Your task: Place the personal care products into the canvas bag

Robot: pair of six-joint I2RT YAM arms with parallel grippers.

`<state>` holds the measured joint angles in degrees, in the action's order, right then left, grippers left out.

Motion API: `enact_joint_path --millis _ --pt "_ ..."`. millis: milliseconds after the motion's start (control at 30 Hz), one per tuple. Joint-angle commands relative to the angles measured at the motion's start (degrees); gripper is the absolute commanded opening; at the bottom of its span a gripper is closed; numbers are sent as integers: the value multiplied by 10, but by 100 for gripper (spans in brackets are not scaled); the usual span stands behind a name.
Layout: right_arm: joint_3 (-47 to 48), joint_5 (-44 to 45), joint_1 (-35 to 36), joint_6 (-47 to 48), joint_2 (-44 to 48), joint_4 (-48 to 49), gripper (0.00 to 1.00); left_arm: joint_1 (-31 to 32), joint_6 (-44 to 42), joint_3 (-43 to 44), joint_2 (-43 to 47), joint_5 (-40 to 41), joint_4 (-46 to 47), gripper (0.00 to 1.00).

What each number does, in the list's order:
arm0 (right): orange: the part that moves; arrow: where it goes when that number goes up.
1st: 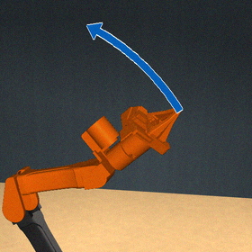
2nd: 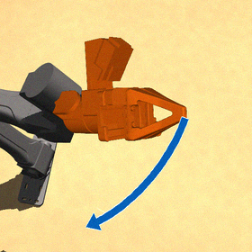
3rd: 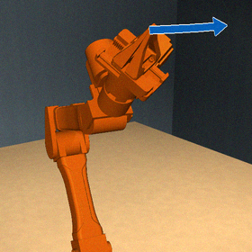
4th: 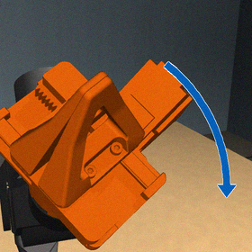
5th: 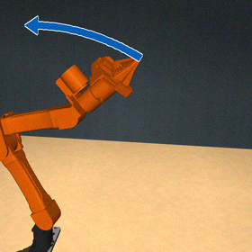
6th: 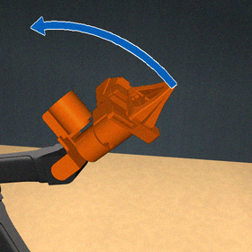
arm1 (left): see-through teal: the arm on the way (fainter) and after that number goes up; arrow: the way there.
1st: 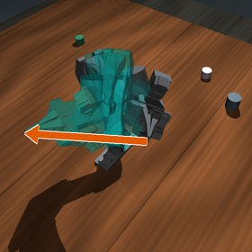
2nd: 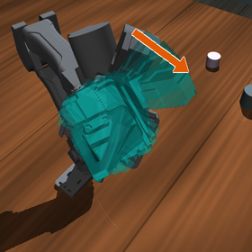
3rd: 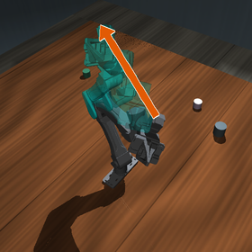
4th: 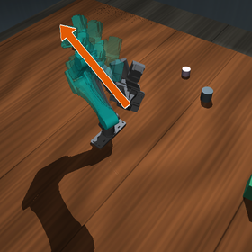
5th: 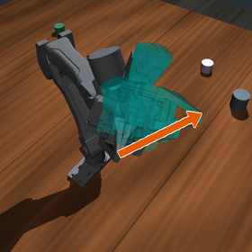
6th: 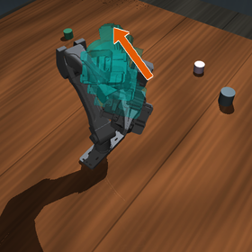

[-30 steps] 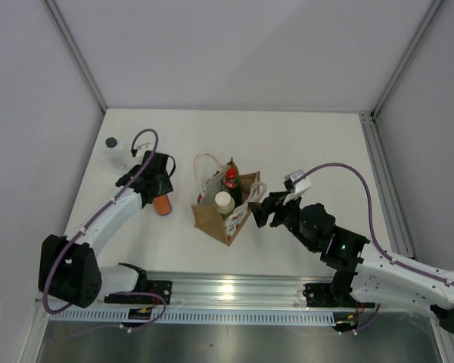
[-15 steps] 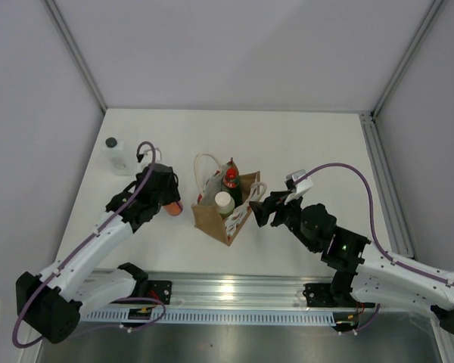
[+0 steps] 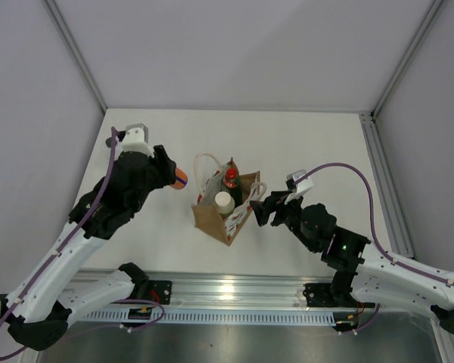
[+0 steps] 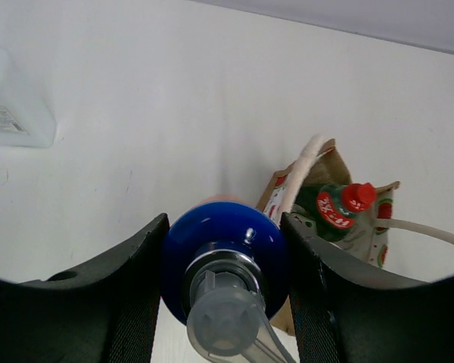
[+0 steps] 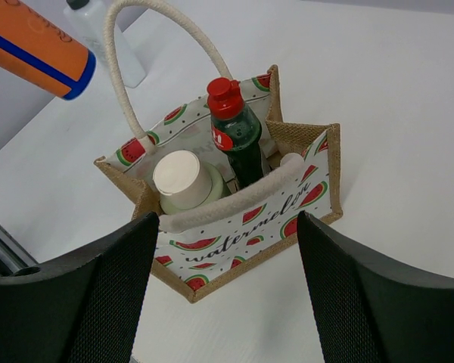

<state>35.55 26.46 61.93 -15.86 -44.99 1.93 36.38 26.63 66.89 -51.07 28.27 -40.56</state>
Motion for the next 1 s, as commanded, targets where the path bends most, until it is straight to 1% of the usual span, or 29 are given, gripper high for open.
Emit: enact_joint_path --millis 0,200,333,400,533,667,800,967 --pt "14 16 2 3 4 14 78 33 -18 67 9 4 29 1" --pt "14 16 2 2 2 15 78 100 -24 115 -43 -7 32 0" --pt "13 18 2 5 4 14 78 127 -24 111 -75 -10 56 1" --pt "13 18 2 4 5 14 78 136 -34 104 -95 -18 86 1" --pt "14 17 2 5 4 14 77 137 -66 104 -137 -30 136 1" --pt "14 18 2 5 5 14 78 137 -104 109 -177 -11 174 1" --pt "14 18 3 6 3 14 78 137 -125 115 -221 20 181 1" --pt "14 18 2 6 3 15 78 137 -139 103 -246 51 195 1"
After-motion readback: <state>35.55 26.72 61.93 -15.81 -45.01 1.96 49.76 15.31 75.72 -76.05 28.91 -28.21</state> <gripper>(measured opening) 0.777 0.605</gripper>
